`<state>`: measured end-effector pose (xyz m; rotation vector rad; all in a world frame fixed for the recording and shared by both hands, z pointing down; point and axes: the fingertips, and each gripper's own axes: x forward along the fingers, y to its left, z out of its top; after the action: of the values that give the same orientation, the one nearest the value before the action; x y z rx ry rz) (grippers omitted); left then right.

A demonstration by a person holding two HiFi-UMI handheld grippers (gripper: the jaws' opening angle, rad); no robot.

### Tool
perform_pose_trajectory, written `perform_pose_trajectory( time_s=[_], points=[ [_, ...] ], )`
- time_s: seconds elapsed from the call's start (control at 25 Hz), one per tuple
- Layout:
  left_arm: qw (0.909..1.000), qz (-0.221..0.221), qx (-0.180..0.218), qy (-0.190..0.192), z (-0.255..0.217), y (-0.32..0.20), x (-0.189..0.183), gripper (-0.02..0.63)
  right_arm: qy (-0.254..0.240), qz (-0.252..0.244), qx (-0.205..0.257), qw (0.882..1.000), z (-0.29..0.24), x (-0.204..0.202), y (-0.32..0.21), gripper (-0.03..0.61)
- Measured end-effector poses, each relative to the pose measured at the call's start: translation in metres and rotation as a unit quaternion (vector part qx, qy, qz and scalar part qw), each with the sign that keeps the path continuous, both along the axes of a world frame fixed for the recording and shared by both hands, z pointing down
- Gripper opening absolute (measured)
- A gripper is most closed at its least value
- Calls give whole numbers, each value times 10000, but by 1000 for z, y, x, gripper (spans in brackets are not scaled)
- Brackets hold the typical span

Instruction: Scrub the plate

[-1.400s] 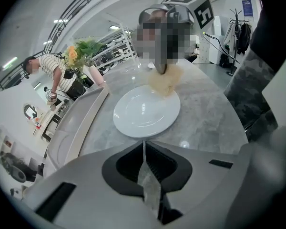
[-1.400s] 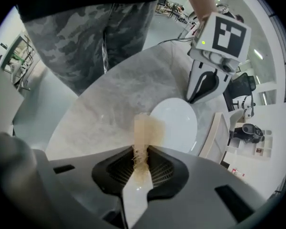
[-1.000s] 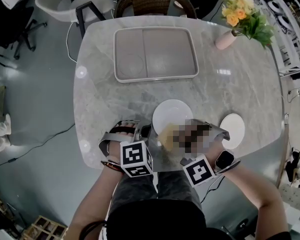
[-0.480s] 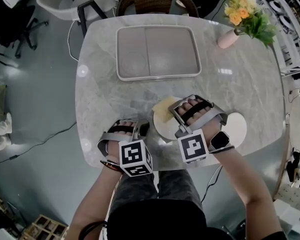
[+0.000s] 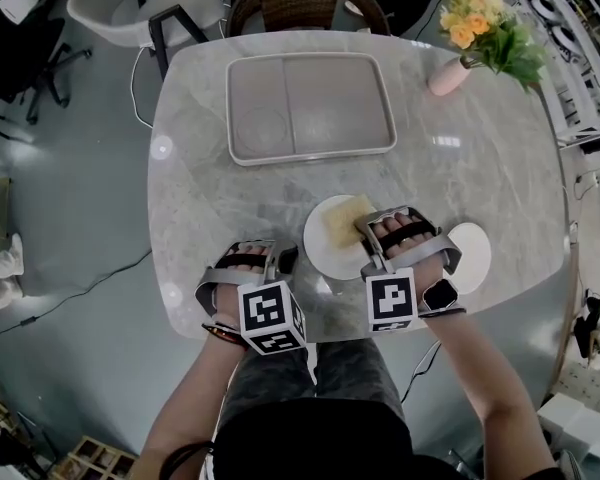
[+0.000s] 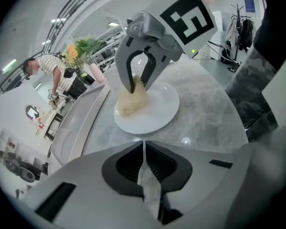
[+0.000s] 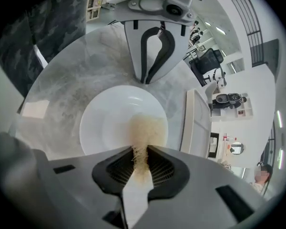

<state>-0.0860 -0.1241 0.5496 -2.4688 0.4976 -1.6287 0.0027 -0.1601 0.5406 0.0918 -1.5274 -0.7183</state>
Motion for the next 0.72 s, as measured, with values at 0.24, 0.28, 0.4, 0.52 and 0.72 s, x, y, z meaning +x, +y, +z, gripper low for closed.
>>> perform_pose_trajectory(
  time_s=[0.24,0.28,0.4,0.52,0.72],
  points=[
    [10000,75,-2,20,-1,4,4,26,5,-20,-199,9998,3,0,16,69],
    [10000,87,0,18,-1,5,5,26,10,-27,-234,9997,3,0,20,69],
    [9999,121,10,15,0,7,6,26,52,-46,-298,9995,3,2,29,69],
    [9999,136,21,20,-1,8,7,26,110,-83,-326,9994,2,4,36,69],
    [9998,177,6,18,0,12,8,26,224,-124,-429,9988,2,8,51,69]
  ],
)
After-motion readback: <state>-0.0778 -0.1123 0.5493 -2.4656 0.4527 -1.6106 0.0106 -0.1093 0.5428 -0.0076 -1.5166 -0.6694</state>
